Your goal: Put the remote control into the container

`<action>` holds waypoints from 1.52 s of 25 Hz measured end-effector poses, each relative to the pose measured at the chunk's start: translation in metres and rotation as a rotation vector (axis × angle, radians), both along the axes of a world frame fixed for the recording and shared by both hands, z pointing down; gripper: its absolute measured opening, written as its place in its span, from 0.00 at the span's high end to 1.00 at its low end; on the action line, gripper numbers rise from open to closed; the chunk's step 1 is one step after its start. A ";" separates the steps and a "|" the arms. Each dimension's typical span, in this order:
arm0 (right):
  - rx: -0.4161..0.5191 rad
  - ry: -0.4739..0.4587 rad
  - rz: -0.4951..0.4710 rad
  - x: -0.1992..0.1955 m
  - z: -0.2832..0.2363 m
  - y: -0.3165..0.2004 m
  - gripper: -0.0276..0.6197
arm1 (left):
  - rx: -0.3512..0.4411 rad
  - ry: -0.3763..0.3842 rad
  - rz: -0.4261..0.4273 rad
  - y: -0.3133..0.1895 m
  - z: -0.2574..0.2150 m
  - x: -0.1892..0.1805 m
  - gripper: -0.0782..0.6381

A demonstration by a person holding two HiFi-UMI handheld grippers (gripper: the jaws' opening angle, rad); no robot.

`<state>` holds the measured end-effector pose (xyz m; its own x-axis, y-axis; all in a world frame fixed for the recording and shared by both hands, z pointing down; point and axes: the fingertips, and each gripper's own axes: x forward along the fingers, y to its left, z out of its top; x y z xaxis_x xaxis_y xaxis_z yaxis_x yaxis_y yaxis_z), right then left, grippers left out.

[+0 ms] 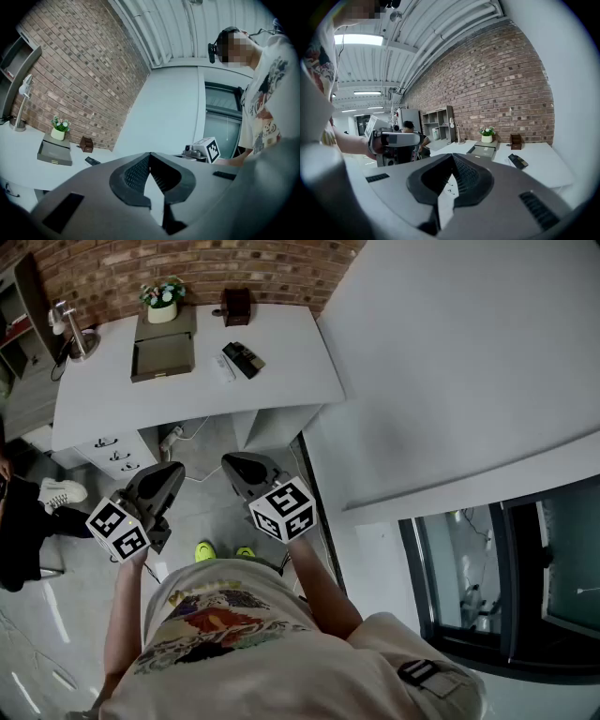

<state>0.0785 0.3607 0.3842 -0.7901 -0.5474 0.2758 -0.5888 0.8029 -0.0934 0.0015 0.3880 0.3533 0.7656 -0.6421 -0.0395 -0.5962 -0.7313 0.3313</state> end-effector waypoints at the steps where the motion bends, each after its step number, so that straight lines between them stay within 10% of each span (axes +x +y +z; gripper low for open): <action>1: 0.001 0.000 -0.001 -0.001 0.000 0.000 0.94 | -0.001 -0.001 0.000 0.000 0.001 0.000 0.88; 38: -0.052 0.006 0.013 -0.024 0.014 -0.012 0.94 | -0.051 0.027 0.025 -0.010 0.017 -0.023 0.88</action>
<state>0.0541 0.3483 0.3983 -0.7812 -0.5427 0.3086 -0.6000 0.7892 -0.1310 -0.0218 0.3783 0.3702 0.7806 -0.6245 -0.0279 -0.5683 -0.7275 0.3845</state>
